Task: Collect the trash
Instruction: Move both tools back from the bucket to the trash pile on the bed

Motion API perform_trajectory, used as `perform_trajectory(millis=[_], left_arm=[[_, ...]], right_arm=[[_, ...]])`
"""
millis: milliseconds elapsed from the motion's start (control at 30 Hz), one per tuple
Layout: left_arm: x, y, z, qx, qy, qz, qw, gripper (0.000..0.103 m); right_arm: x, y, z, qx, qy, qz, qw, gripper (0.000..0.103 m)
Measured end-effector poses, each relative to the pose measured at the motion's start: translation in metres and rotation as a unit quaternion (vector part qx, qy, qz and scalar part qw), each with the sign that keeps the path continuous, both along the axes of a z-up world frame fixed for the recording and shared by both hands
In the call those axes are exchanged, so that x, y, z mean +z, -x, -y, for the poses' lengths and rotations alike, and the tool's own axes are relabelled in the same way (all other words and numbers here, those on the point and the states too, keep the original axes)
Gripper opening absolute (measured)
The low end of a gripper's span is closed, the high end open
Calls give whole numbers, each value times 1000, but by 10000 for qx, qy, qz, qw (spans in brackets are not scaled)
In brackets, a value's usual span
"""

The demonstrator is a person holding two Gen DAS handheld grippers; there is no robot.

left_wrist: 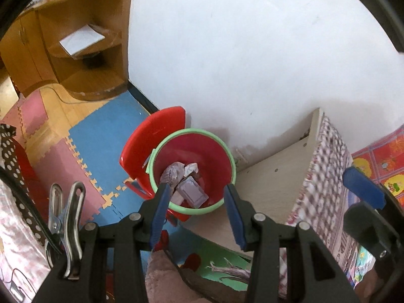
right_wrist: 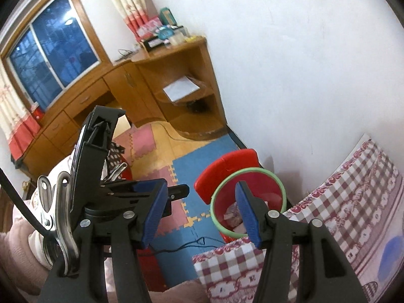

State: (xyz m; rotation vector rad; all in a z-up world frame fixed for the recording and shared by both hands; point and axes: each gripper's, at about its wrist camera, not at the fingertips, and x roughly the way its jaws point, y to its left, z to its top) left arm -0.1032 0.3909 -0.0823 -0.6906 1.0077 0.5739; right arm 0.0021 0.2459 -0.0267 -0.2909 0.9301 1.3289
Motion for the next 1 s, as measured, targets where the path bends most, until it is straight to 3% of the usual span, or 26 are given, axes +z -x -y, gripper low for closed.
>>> perform_trajectory(millis=[533,767,1000], left_arm=[[53,48,68,530,-383,65,9978,47],[79,59,90,324,-577,139,9977,47],[93,62,111,-214,-640,300,9973,47]], right_arm=[[37,29,71,401,-567,235,9973,57],[47,32,100,125,-644,293,9974,57],[49,39,125,-451,-516,247,9973,57]])
